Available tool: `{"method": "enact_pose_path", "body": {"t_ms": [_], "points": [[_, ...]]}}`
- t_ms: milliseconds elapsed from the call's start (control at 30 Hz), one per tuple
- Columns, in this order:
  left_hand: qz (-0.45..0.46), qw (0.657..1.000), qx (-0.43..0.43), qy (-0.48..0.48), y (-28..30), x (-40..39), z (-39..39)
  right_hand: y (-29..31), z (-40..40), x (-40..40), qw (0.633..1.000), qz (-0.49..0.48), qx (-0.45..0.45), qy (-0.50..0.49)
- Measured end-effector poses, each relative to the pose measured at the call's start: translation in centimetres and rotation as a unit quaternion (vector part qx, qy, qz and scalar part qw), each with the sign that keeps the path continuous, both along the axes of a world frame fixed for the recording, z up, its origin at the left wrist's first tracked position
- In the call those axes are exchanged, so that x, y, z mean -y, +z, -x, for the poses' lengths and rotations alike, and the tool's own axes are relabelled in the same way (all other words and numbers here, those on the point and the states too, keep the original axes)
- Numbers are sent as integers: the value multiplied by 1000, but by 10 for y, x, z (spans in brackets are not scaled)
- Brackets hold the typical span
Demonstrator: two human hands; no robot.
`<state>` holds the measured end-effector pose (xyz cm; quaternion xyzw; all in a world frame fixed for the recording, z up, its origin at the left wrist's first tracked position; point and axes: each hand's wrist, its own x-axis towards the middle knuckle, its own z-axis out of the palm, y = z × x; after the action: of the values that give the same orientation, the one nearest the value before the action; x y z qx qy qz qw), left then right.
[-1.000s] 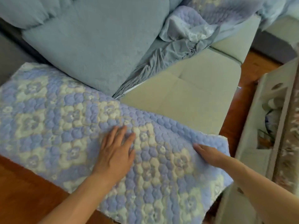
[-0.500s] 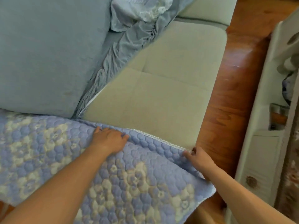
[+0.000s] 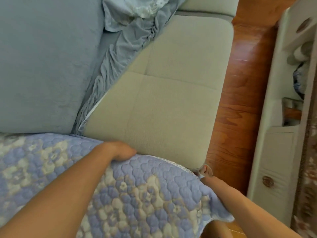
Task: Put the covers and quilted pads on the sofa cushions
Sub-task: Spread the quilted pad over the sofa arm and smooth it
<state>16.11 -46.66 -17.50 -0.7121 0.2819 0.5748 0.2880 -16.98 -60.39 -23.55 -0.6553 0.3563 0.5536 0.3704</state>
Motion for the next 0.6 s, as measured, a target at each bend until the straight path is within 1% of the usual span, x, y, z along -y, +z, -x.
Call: {"method": "enact_pose_path", "body": {"t_ms": [33, 67, 133, 200, 233, 300, 367, 433, 467, 533, 600], "points": [[-25, 999, -19, 12, -1, 7, 0, 0, -7, 8, 1000, 24, 11, -9], [-45, 998, -38, 30, -4, 13, 1, 4, -12, 16, 998, 50, 43, -13], [-82, 993, -59, 60, -8, 21, 5, 13, -15, 28, 988, 83, 129, -29], [-102, 992, -64, 46, -11, 24, 8, 17, -19, 28, 979, 113, 169, -24], [-101, 992, -61, 36, -12, 25, 10, 18, -20, 22, 974, 130, 184, -6], [-83, 995, -50, 20, -10, 23, 12, 16, -20, 8, 955, 153, 255, 2], [-53, 998, -42, 1, -4, 21, 15, 19, -19, -1, 939, 131, 316, -27], [-38, 999, -34, -8, -1, 19, 16, 19, -18, 1, 938, 97, 328, -54], [-37, 999, -24, -16, 1, 19, 16, 19, -16, 2, 942, 81, 322, -50], [-28, 998, 11, -48, 0, 19, 16, 13, -13, 1, 953, 72, 294, -1], [6, 995, 53, -87, -1, 18, 22, 6, -14, 0, 959, 81, 267, 57]]}}
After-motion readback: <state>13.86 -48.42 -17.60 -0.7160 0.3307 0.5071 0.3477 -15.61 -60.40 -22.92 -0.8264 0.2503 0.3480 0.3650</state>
